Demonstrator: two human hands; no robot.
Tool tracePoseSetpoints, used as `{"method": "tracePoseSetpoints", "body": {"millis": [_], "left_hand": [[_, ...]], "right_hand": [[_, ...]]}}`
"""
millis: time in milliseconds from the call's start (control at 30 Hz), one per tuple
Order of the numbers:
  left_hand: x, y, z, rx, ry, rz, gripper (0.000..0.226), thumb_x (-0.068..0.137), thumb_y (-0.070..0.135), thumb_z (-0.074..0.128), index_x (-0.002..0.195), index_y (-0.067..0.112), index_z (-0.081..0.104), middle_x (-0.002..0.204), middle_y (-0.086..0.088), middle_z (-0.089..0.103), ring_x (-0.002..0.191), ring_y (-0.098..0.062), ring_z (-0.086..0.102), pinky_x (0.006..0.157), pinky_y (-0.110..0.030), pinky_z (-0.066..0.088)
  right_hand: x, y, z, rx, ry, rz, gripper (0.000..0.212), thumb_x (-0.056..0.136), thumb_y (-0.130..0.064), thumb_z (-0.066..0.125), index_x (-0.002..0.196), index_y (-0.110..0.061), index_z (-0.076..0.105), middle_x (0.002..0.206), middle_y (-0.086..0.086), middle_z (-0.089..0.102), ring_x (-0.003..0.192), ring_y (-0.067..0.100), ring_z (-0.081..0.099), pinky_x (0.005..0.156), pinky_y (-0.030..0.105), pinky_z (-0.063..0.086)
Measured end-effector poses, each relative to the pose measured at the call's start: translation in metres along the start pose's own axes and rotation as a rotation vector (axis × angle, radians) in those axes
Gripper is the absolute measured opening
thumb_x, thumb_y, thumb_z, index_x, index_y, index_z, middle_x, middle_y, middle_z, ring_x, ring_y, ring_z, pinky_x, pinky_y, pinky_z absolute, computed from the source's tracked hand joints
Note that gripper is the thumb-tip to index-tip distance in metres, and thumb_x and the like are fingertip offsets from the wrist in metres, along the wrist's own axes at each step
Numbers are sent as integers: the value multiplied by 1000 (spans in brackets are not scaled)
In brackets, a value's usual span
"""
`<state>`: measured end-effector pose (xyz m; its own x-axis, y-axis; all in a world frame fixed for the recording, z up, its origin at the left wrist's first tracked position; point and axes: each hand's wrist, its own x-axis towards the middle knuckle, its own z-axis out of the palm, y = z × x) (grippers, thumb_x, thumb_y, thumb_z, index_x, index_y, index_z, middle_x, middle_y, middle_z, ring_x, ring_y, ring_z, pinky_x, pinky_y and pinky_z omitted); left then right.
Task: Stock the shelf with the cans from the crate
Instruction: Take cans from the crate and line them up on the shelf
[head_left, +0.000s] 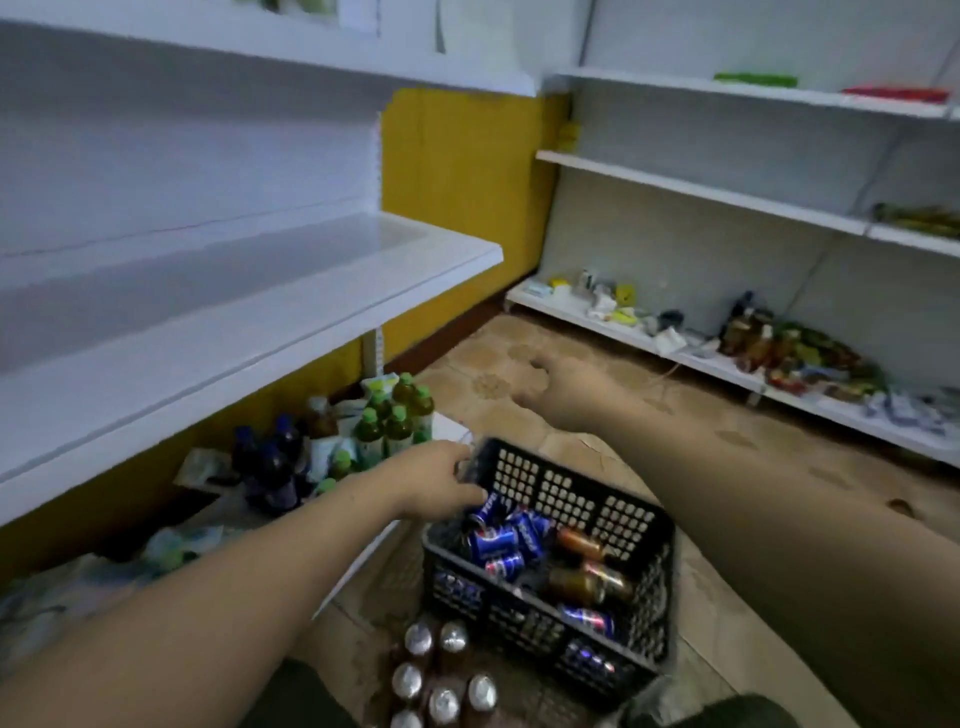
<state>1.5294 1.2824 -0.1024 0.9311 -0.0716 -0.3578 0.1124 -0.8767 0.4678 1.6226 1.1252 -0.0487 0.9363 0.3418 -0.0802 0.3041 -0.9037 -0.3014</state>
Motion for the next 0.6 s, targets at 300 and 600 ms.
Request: {"method": "tracePoseSetpoints", "body": {"millis": [300, 600], "left_hand": [[144, 21, 133, 45, -320, -52, 73, 88, 46, 62, 149, 21, 30, 151, -3, 38, 132, -21, 44, 104, -30, 37], [292, -3, 256, 56, -542, -100, 61, 90, 49, 55, 142, 20, 41, 143, -4, 45, 124, -24, 48, 102, -39, 42]], "right_hand": [[36, 181, 119, 150, -260, 351, 54, 92, -48, 56, 135, -18, 45, 122, 7, 61, 102, 23, 59, 83, 33, 50], [88, 312, 281, 289, -532, 544, 53, 89, -51, 59, 131, -20, 47, 119, 5, 59, 105, 21, 57, 94, 36, 46]]}}
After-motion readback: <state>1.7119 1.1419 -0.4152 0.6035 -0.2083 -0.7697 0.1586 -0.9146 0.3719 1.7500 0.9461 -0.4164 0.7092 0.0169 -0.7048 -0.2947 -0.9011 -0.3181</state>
